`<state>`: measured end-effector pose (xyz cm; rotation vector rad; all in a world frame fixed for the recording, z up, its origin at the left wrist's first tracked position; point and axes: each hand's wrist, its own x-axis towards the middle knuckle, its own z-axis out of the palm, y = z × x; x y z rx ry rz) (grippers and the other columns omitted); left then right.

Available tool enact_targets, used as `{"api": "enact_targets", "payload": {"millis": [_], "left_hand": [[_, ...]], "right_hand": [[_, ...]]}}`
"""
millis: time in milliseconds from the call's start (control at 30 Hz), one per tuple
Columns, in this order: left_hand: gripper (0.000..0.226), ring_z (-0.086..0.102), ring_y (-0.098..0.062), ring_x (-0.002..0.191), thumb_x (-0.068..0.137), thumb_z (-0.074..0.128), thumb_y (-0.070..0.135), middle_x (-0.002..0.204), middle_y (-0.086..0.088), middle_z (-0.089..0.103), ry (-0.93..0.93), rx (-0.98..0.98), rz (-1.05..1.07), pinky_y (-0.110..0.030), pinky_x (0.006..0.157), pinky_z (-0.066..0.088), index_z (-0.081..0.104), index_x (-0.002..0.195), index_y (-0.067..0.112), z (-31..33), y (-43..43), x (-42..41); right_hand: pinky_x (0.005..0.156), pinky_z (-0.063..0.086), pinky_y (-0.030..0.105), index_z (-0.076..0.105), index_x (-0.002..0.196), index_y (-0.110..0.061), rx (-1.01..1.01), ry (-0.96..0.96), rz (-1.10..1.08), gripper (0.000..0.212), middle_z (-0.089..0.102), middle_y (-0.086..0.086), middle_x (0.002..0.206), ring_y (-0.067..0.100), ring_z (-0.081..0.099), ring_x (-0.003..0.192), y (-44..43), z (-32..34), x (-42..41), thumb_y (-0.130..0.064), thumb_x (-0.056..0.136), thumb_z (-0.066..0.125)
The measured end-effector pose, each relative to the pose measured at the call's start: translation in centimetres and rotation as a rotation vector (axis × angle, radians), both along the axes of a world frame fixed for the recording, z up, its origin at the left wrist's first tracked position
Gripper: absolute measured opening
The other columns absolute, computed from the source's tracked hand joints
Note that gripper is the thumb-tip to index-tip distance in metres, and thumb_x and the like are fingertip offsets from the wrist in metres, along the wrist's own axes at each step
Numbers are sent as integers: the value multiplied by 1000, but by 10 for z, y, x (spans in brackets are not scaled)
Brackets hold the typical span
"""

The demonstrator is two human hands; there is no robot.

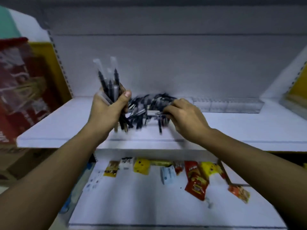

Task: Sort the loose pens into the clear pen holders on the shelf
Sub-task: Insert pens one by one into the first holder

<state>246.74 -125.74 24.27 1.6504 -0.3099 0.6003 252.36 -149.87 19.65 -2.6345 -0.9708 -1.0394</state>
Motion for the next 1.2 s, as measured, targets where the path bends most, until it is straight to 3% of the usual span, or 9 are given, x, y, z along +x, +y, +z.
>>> {"api": "enact_targets", "payload": {"millis": [133, 233, 367, 467, 600, 733, 967, 1033, 1200], "left_hand": [[11, 55, -23, 61, 96, 63, 16, 66, -4, 57, 55, -67, -114, -36, 61, 49, 58, 90, 9, -15, -70, 72], [12, 54, -22, 63, 95, 64, 15, 70, -5, 55, 65, -104, -189, -27, 57, 47, 56, 94, 5, -23, -119, 114], [13, 52, -20, 60, 95, 64, 13, 64, -1, 54, 53, -82, -260, -29, 56, 48, 56, 86, 8, -31, -168, 155], [13, 52, -20, 58, 94, 65, 14, 62, 2, 55, 58, -126, -252, -30, 57, 49, 57, 85, 11, -34, -194, 185], [12, 53, -17, 55, 94, 64, 11, 59, 0, 57, 70, -178, -120, -28, 56, 48, 57, 86, 6, -39, -218, 215], [14, 50, -21, 54, 93, 66, 11, 60, -4, 55, 93, -222, -53, -31, 54, 45, 57, 83, 8, -51, -220, 228], [18, 49, -19, 52, 94, 65, 11, 59, -8, 53, 32, -127, 0, -26, 51, 42, 55, 84, 0, -60, -214, 239], [20, 51, -19, 53, 93, 66, 13, 60, -8, 54, 24, -95, 5, -26, 51, 44, 55, 84, -2, -63, -215, 237], [15, 52, -17, 51, 93, 65, 10, 61, -10, 55, 49, -193, 35, -27, 50, 46, 58, 89, -2, -59, -212, 233]], "right_hand": [[61, 53, 44, 75, 105, -12, -16, 11, -153, 21, 67, 8, 92, 36, 61, 84, -77, -10, 42, -4, 86, 76], [63, 53, 43, 74, 104, -12, 27, 21, -214, 25, 67, 8, 92, 35, 60, 85, -119, -20, 77, 1, 82, 76], [71, 50, 42, 73, 109, -13, 79, 38, -241, 37, 67, 8, 99, 35, 59, 90, -156, -27, 119, 7, 78, 74], [74, 38, 37, 73, 111, -16, 103, 1, -235, 31, 66, 5, 100, 32, 59, 94, -177, -20, 144, 0, 84, 73], [72, 53, 44, 69, 117, -15, 256, 60, -112, 22, 63, 8, 103, 32, 62, 86, -197, -12, 180, -11, 98, 60], [62, 56, 44, 66, 123, -20, 331, 67, -65, 26, 62, 7, 101, 32, 63, 76, -199, -14, 203, -24, 101, 54], [69, 37, 8, 71, 118, -13, 554, 139, 13, 29, 60, -1, 90, 7, 50, 73, -184, -22, 212, -7, 94, 57], [74, 37, 5, 70, 121, -11, 599, 170, 18, 29, 59, -4, 93, 5, 50, 77, -184, -23, 212, -8, 95, 56], [83, 58, 28, 69, 115, -18, 1024, 502, 154, 23, 73, 0, 100, 14, 71, 90, -188, 2, 201, -4, 99, 60]]}}
